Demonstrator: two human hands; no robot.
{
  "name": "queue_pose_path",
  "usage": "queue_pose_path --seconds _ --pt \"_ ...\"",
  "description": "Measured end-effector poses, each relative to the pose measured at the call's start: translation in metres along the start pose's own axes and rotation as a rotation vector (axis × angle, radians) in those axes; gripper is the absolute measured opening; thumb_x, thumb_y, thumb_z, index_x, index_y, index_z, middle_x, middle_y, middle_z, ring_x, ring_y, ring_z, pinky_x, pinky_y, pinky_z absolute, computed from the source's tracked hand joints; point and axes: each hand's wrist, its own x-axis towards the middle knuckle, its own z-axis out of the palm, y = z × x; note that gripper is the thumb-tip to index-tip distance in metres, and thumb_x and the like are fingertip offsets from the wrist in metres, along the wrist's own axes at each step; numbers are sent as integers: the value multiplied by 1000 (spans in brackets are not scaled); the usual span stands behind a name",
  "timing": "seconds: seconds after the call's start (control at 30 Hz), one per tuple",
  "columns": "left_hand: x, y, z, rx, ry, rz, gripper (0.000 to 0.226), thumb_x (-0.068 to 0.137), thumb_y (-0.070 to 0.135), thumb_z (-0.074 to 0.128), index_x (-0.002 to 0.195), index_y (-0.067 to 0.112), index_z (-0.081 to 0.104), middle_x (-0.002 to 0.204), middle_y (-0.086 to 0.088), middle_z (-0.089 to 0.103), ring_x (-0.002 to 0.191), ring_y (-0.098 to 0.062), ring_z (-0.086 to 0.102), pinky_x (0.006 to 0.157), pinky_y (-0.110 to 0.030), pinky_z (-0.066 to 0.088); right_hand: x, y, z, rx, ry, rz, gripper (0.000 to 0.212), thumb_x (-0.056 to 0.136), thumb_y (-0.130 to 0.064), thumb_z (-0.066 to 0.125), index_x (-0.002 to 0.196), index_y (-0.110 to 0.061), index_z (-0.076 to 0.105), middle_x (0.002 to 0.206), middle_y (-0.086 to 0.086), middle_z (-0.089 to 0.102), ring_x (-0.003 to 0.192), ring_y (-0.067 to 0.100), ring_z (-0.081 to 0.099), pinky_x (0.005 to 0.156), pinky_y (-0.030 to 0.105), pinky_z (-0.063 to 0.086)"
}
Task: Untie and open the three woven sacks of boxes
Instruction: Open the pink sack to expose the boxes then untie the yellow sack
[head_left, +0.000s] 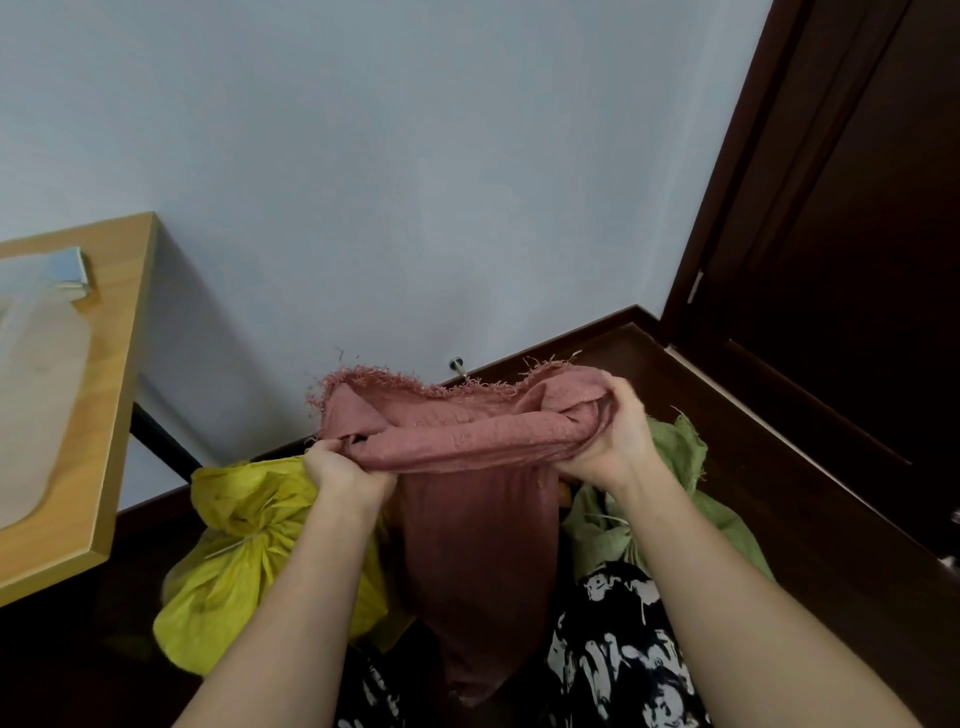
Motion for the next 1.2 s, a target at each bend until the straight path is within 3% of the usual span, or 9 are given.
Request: queue_pose_path --seconds 0.17,0.3,0.4,0.5,0.67,0.77,0.87,1.0,1.2 --pt "11 5 -1 228 -50 33 30 94 40 38 99 24 63 99 0 65 96 -22 61 91 -39 48 8 -10 -3 -300 355 90 25 86 -28 69 79 -9 55 73 5 59 62 19 56 44 26 49" --pt "19 12 -7 154 -81 42 30 87 36 36 84 21 62 89 -2 65 85 -22 61 85 -33 48 32 -20 -16 -233 426 94 20 91 -10 62 74 -8 51 60 4 55 60 15 50 59 30 44" --pt "18 8 -6 262 -118 -30 43 91 52 48 108 16 64 106 -8 67 103 -27 62 94 -44 47 42 -20 -14 -71 400 91 12 97 -3 44 93 2 55 88 15 62 95 27 62 82 42 49" --pt "22 3 -5 308 -40 -96 33 97 37 49 104 7 59 112 -12 62 117 -29 56 87 -46 45 52 -12 -15 -14 429 68 21 97 -10 44 97 7 57 98 22 62 99 33 61 67 50 53" --pt "42 6 -13 329 145 -37 51 100 41 41 142 11 40 136 -6 54 123 -27 53 88 -45 45 75 -1 -24 -247 391 -13 91 53 -80 69 116 -14 58 114 19 67 99 40 67 85 62 50" --pt "49 7 -17 354 188 -28 51 99 43 42 141 15 41 133 -2 55 120 -25 55 84 -44 48 69 3 -17 -507 414 -180 124 46 -46 94 145 -30 22 133 12 53 108 33 62 79 60 54" --pt "54 7 -20 366 209 -41 45 100 39 42 139 16 45 135 -1 54 120 -24 56 84 -43 49 73 9 -19 -669 405 -355 101 76 -3 77 148 -37 14 141 8 42 120 30 52 89 51 53" --pt "44 6 -17 378 225 -59 38 103 31 39 136 16 49 134 -2 55 124 -23 53 92 -40 45 86 8 -23 -822 599 -425 18 94 -23 58 108 -12 64 110 9 68 97 28 64 90 43 54" --pt "53 23 -22 398 168 -55 33 100 28 35 118 20 61 124 0 62 118 -22 56 94 -40 44 89 -17 -23 -554 728 -357 51 94 -35 55 132 -1 51 126 14 58 111 35 59 94 48 51"
